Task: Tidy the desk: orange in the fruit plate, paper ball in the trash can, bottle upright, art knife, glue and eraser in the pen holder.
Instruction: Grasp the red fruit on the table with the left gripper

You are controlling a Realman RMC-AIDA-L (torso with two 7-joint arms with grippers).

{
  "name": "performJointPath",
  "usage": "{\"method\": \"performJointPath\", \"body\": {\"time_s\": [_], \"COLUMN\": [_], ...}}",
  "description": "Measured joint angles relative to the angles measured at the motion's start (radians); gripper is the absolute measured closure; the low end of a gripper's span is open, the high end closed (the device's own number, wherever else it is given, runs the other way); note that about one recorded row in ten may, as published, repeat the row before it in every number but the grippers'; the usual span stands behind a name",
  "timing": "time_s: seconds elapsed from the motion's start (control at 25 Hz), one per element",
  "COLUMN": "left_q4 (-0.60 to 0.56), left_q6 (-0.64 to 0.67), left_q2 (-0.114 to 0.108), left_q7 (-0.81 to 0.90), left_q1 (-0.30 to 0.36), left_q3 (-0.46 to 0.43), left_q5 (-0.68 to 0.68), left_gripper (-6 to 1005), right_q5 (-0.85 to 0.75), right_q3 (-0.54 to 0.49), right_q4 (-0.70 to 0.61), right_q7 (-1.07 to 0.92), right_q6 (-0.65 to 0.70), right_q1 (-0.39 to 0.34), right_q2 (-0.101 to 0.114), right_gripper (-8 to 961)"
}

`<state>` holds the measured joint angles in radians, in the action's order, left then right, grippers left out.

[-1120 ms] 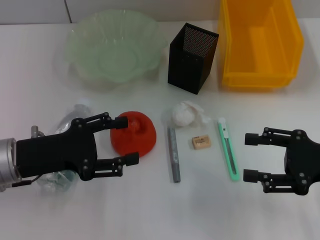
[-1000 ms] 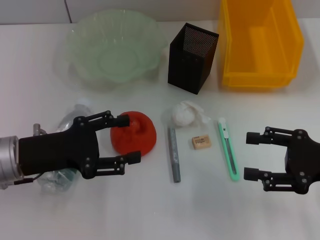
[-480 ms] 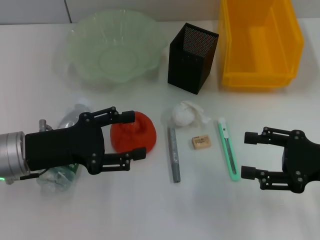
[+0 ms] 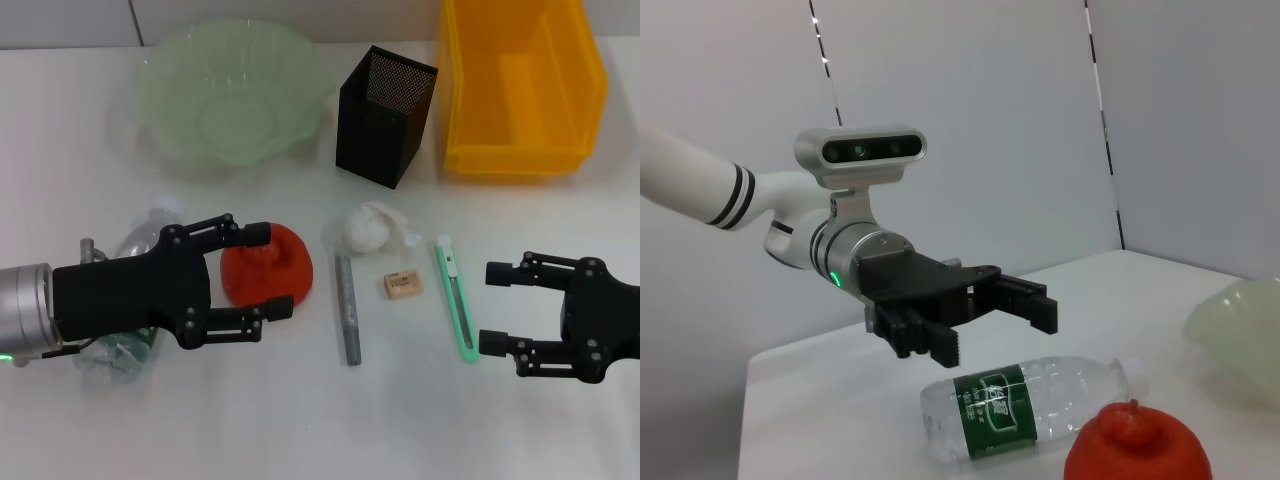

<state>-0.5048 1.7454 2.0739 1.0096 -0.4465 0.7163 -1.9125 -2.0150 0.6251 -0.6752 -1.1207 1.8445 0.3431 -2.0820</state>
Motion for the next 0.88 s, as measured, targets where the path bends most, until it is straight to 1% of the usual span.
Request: {"method": "performJointPath", "body": {"time_s": [0.2, 0.88], "left_q4": [0.035, 0.037], "left_q6": [-0.027, -0.05], "left_q2": [0.001, 0.001], "left_q7": [-0.059, -0.055], "left_q1": [0.0, -0.014], "left_q3": [-0.006, 0.001], "left_q5": [0.029, 0.03], "left_gripper": [158, 158], "right_q5": [0.001, 0.001], "right_q3": [-0.007, 0.004], "right_q4": [0.002, 0.003], "right_q7": [0.0, -0.004], "right_q6": [-0.002, -0.032], "right_q1": [0.0, 0.0], "right_q2": [-0.001, -0.001], "right_gripper": [184, 184]}}
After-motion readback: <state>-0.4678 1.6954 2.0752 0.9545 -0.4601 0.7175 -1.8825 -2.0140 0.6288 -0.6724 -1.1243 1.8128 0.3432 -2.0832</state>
